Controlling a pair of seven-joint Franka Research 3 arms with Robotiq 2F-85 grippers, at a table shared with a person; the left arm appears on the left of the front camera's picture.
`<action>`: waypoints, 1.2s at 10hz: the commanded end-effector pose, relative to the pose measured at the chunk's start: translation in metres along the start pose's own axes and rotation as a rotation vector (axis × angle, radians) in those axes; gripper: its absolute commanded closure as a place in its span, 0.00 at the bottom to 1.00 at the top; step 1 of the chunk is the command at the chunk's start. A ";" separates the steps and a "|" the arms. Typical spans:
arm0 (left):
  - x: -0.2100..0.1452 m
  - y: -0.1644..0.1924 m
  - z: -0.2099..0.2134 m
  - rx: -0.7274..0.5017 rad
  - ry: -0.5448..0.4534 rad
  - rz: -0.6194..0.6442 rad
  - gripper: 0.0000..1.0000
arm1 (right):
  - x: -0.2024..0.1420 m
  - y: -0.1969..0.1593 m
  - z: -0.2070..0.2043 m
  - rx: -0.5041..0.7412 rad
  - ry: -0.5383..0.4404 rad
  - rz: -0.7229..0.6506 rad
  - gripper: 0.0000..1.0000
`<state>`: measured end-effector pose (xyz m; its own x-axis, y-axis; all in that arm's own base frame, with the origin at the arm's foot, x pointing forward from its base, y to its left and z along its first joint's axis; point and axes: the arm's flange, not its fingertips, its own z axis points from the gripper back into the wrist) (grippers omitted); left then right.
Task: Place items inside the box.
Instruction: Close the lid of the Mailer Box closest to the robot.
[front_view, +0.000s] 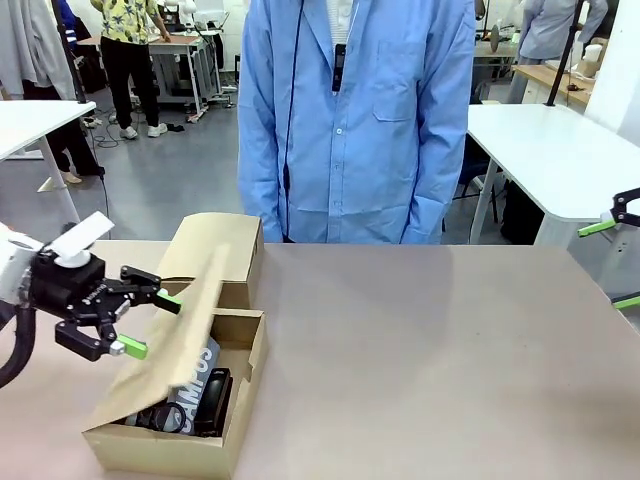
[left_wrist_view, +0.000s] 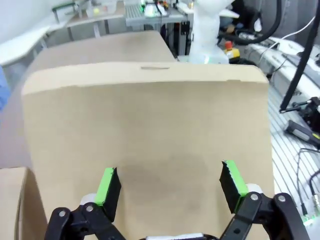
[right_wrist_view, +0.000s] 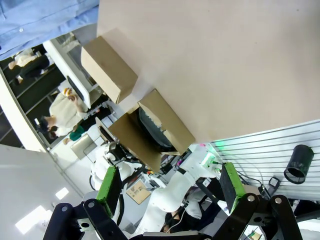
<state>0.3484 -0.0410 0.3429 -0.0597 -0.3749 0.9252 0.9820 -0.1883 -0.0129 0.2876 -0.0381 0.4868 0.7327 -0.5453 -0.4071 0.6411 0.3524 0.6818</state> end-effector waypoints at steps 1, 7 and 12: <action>-0.011 -0.078 -0.052 0.035 0.045 0.035 0.00 | 0.002 0.000 -0.002 0.020 -0.003 0.020 0.00; -0.026 -0.091 -0.052 -0.024 0.080 0.064 0.00 | 0.002 0.000 -0.002 0.020 -0.003 0.020 0.00; 0.006 -0.077 0.125 0.017 -0.248 0.187 0.00 | 0.002 0.000 -0.002 0.020 -0.003 0.020 0.00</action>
<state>0.3010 0.0565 0.3819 0.0891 -0.2050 0.9747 0.9795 -0.1596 -0.1232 0.2876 -0.0382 0.4867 0.7327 -0.5452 -0.4073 0.6411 0.3522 0.6819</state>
